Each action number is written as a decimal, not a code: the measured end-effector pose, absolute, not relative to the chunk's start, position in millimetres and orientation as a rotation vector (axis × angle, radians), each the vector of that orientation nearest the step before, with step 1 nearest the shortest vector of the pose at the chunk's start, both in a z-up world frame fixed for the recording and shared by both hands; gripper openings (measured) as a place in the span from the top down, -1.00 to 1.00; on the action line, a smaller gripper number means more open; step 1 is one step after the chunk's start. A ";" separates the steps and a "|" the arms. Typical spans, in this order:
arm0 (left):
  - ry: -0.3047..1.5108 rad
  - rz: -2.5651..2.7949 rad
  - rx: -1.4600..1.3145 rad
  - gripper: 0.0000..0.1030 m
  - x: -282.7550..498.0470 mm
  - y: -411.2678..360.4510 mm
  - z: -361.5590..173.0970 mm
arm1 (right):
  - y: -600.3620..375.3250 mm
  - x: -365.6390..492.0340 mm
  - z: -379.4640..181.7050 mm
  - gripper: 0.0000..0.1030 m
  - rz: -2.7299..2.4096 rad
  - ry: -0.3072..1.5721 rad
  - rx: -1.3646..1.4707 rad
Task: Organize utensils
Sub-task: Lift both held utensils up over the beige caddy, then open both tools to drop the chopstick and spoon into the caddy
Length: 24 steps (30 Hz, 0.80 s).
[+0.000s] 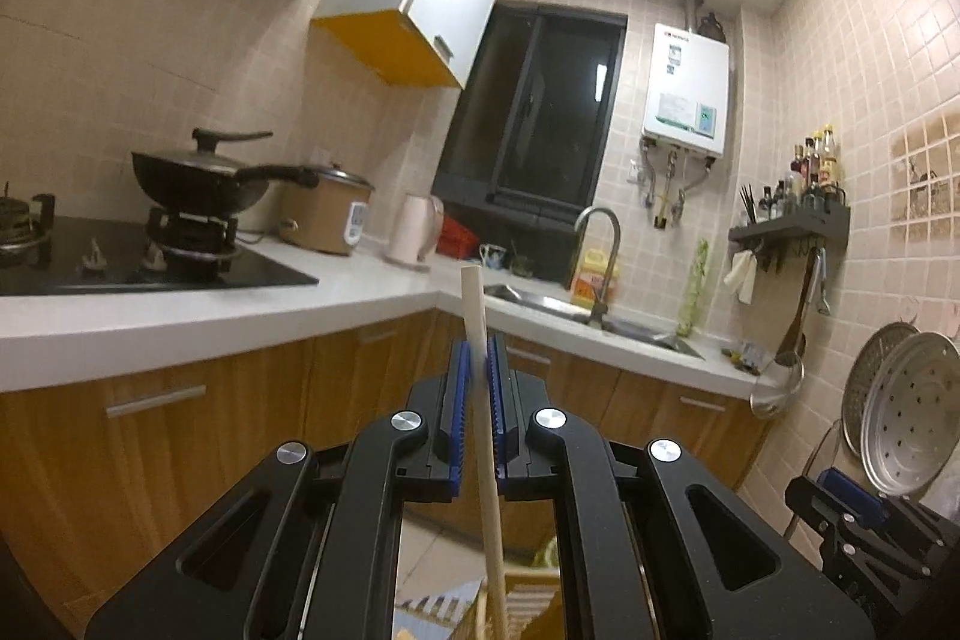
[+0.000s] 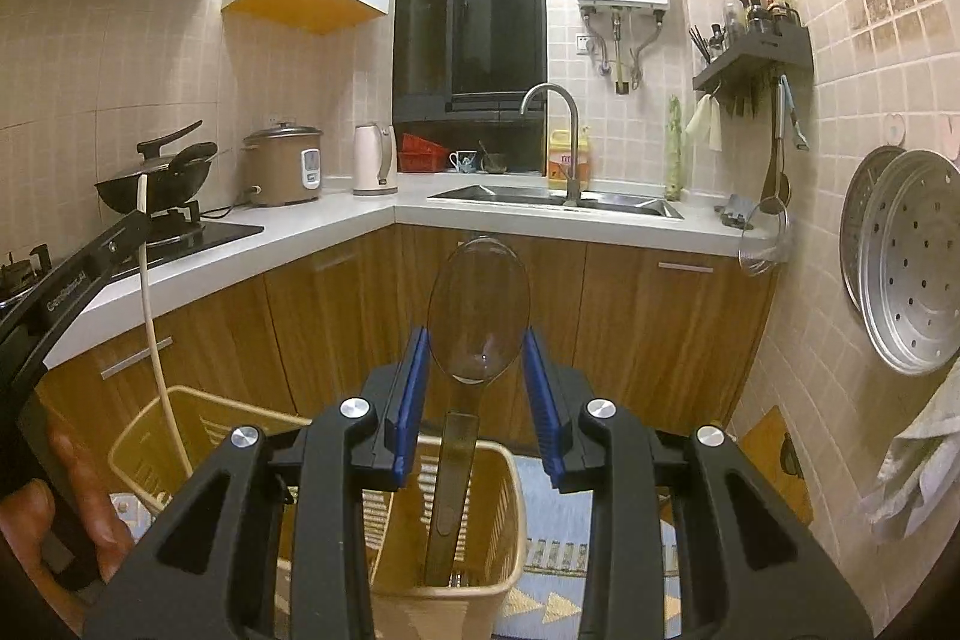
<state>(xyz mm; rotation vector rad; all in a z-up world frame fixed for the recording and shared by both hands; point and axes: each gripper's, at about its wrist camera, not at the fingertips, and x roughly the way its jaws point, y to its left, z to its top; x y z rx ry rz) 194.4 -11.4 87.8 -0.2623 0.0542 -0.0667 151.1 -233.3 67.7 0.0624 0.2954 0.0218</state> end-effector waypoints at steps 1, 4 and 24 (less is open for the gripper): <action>0.059 -0.071 -0.260 0.89 192.8 -11.1 85.9 | -233.1 148.9 67.8 0.43 0.027 0.296 0.062; 0.072 -0.089 -0.244 0.88 184.6 -7.7 82.7 | -233.5 140.1 62.9 0.42 0.037 0.294 0.068; 0.425 -0.306 -0.399 0.10 118.0 67.2 136.2 | -266.9 57.7 118.9 -0.40 0.095 0.483 0.113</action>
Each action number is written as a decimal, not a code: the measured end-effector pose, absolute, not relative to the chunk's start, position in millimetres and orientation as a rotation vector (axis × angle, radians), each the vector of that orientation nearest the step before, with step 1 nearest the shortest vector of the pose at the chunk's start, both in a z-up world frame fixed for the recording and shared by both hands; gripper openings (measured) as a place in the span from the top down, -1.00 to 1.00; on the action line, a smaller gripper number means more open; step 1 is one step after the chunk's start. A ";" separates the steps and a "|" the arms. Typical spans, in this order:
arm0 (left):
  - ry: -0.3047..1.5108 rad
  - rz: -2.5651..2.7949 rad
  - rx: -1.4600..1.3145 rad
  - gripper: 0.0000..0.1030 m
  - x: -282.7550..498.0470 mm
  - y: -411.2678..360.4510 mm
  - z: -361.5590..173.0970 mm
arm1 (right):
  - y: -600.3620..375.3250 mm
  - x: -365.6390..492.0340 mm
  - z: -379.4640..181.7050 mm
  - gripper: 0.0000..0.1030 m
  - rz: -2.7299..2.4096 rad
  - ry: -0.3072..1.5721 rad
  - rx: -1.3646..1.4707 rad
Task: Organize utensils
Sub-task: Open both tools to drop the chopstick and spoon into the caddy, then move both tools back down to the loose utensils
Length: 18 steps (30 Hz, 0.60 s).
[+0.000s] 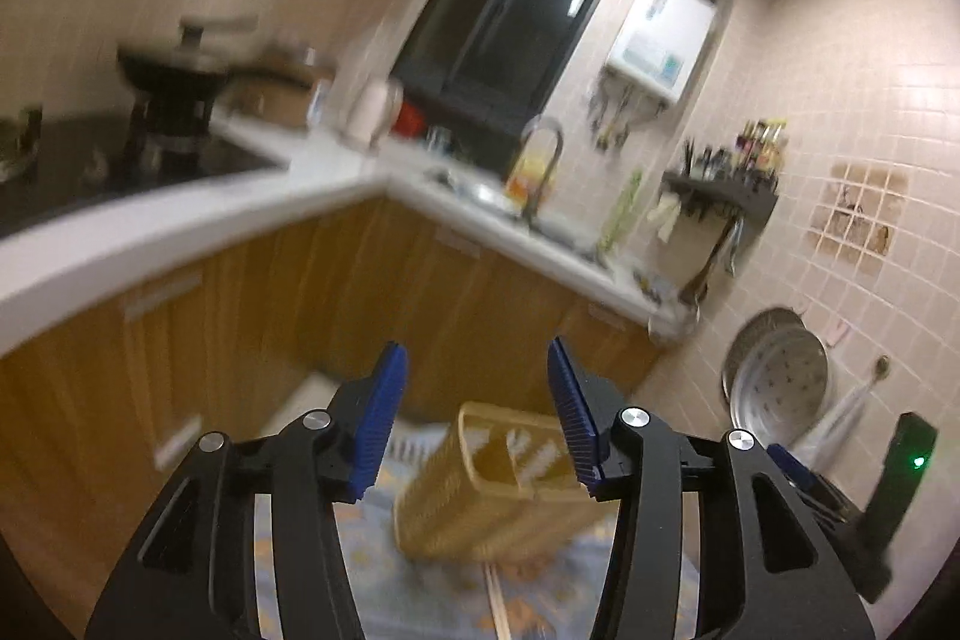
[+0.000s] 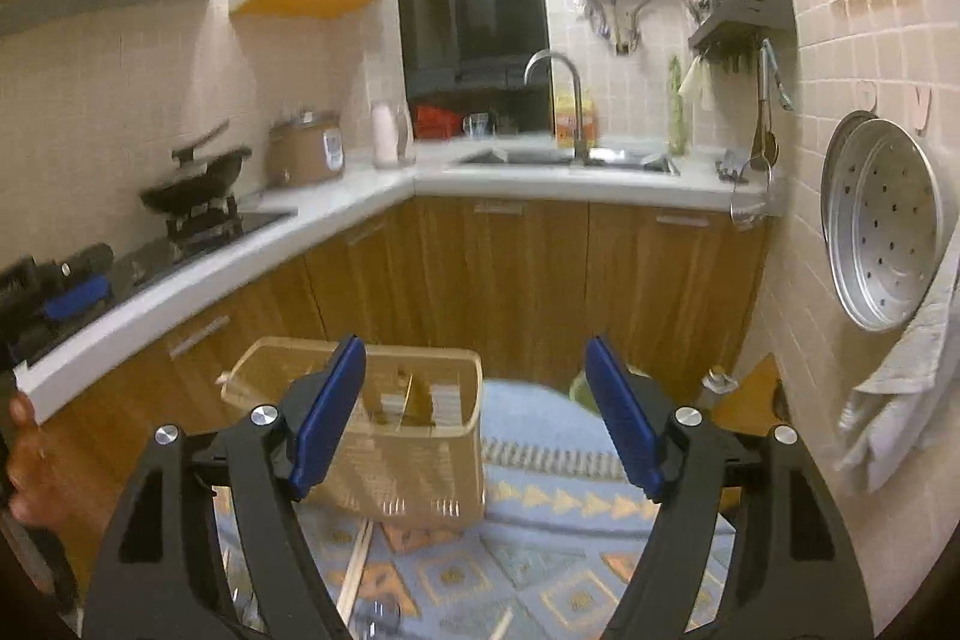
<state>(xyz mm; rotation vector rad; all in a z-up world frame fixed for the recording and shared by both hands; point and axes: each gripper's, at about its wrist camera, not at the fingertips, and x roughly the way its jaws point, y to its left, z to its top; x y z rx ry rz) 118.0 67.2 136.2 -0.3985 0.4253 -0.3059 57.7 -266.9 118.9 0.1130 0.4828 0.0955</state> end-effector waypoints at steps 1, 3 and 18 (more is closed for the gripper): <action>0.467 -0.314 -0.397 0.10 119.2 70.9 134.4 | -264.6 56.4 117.9 -0.39 0.104 0.514 0.105; 0.577 -0.327 -0.375 0.10 122.0 77.7 121.2 | -256.4 55.0 108.4 -0.39 0.141 0.620 0.081; 1.127 -0.396 -0.091 0.10 106.3 58.5 -47.3 | -202.0 77.5 -27.8 -0.11 0.339 1.268 0.116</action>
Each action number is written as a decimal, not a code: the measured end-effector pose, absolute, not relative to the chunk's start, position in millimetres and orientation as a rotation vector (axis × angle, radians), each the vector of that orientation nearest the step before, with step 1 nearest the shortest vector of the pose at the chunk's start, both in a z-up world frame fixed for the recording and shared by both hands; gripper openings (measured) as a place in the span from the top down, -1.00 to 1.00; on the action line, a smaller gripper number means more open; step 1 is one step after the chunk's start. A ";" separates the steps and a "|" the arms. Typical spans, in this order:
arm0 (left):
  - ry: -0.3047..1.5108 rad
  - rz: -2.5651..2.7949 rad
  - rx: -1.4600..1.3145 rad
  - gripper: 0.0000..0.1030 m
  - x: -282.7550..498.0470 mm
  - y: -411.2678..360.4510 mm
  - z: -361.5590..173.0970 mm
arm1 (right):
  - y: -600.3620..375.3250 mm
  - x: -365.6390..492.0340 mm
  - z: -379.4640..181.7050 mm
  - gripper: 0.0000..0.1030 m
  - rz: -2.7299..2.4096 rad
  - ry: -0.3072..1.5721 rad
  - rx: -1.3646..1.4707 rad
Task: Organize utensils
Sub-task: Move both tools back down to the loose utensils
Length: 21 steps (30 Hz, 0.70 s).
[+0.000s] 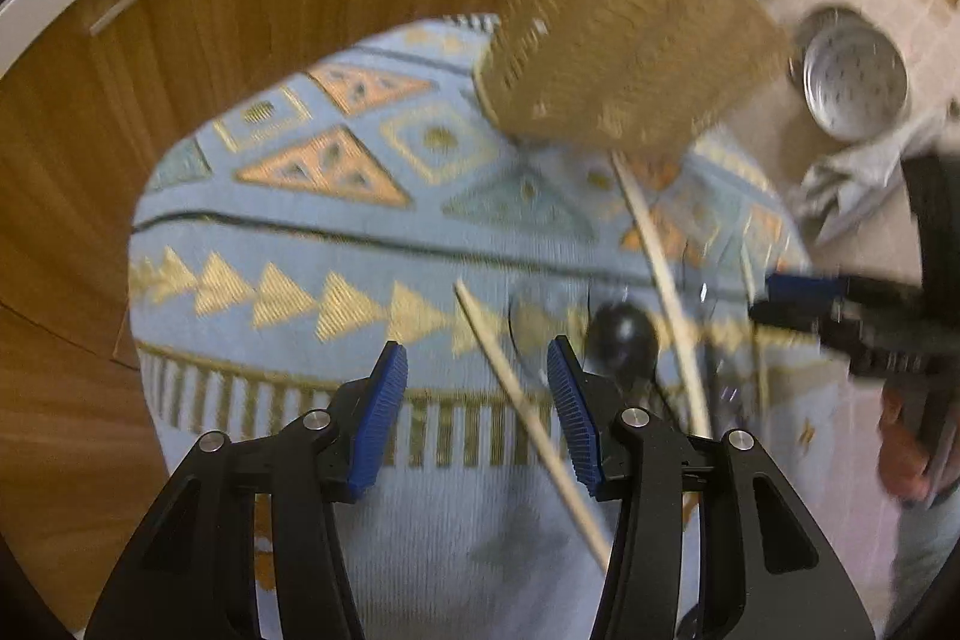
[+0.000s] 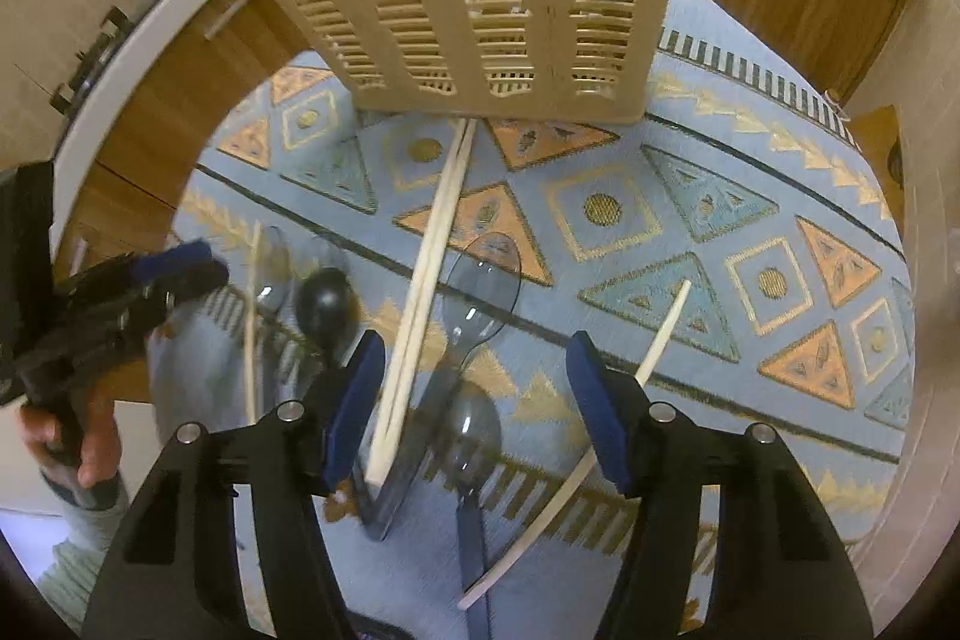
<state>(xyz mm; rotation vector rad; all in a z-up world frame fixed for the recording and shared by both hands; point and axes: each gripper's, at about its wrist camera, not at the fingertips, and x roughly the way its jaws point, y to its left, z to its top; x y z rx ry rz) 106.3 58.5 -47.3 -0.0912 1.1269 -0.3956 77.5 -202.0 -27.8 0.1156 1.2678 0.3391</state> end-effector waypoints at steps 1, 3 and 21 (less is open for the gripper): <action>1.135 -0.400 -0.059 0.10 103.3 54.7 -49.3 | -201.0 80.3 -31.9 -0.01 0.337 1.278 0.123; 1.124 -0.387 0.028 0.10 97.7 44.8 -52.2 | -199.3 86.3 -40.2 0.08 0.333 1.302 0.147; 1.089 -0.390 0.350 0.15 88.6 10.2 -53.8 | -156.9 103.1 -63.7 0.38 0.290 1.352 0.018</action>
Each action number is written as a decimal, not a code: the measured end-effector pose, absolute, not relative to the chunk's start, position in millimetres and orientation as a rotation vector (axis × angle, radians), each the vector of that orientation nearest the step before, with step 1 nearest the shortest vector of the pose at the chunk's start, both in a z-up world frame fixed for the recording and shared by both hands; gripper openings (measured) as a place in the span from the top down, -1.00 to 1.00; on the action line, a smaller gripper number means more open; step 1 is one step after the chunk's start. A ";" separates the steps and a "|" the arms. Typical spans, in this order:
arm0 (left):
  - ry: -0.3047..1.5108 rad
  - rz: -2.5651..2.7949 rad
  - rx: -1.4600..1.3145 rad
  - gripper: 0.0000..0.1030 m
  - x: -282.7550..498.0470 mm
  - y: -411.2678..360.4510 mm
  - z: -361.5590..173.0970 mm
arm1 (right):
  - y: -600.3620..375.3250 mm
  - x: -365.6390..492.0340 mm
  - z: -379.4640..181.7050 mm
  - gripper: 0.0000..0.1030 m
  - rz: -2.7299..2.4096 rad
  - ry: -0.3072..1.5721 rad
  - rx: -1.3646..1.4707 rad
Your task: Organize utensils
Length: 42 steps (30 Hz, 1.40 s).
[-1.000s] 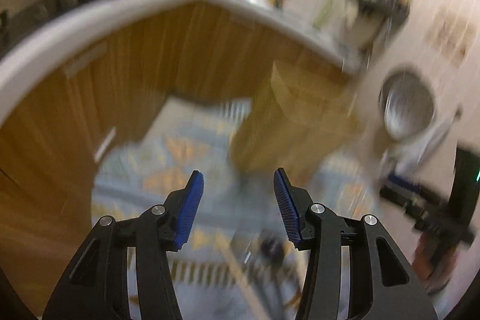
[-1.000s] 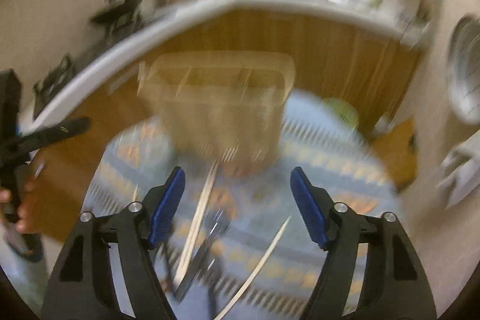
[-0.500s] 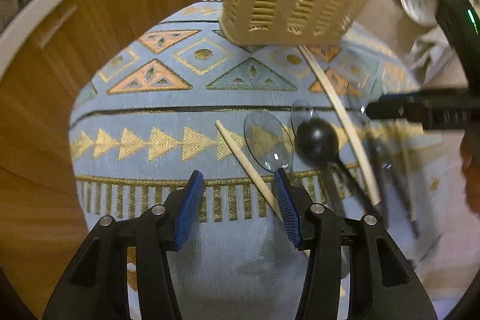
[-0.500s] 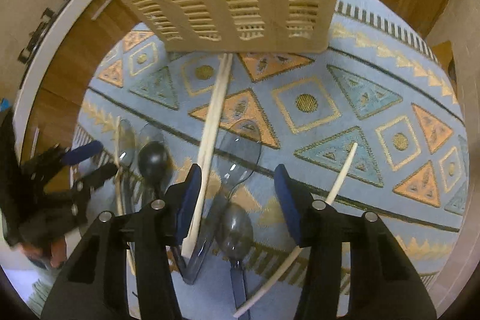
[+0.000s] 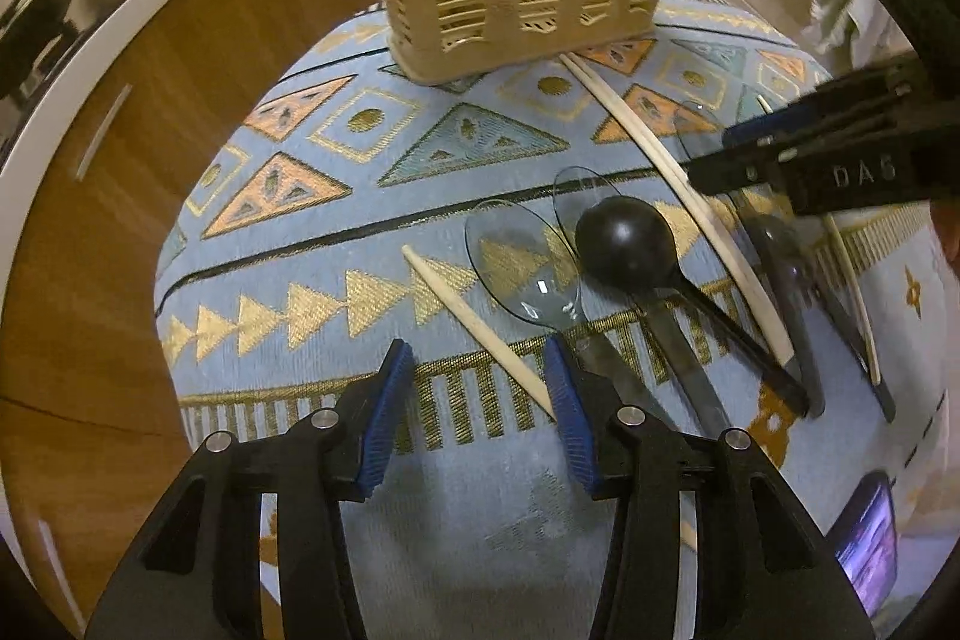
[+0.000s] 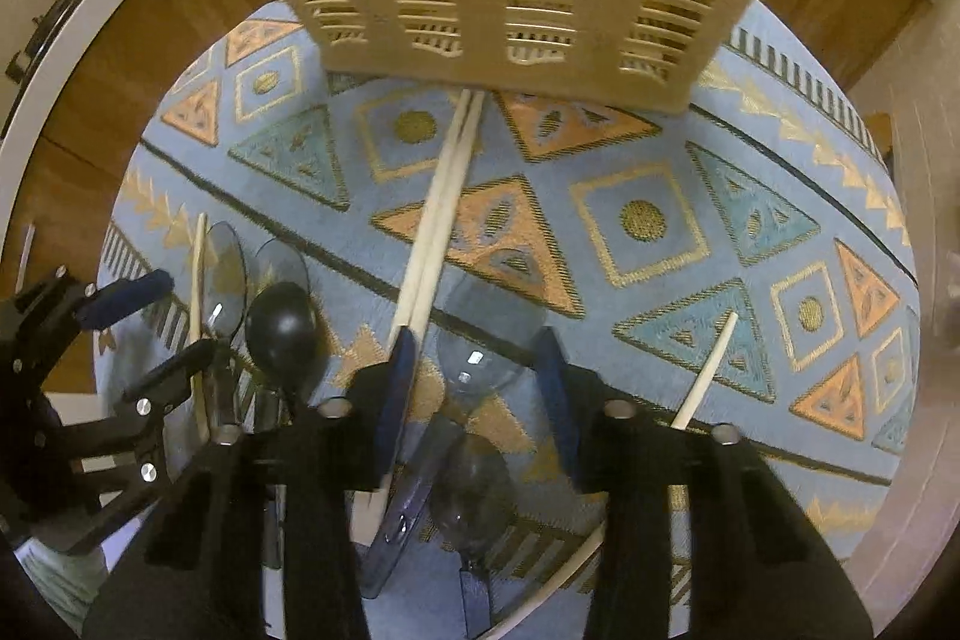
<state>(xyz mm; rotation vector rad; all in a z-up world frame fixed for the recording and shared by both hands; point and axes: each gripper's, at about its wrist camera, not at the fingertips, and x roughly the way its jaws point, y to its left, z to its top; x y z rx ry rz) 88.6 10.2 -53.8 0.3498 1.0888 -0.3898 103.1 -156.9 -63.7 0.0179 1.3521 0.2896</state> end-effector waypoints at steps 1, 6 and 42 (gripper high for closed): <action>1.090 -0.403 0.357 0.16 89.2 10.7 -54.0 | -156.6 103.1 -65.1 0.41 0.293 1.353 0.022; 1.109 -0.462 0.385 0.29 90.6 17.1 -52.0 | -158.0 99.5 -65.2 0.41 0.301 1.343 -0.032; 1.219 -0.361 0.211 1.00 122.3 2.4 -43.6 | -220.3 101.2 -60.2 0.90 0.439 1.264 0.137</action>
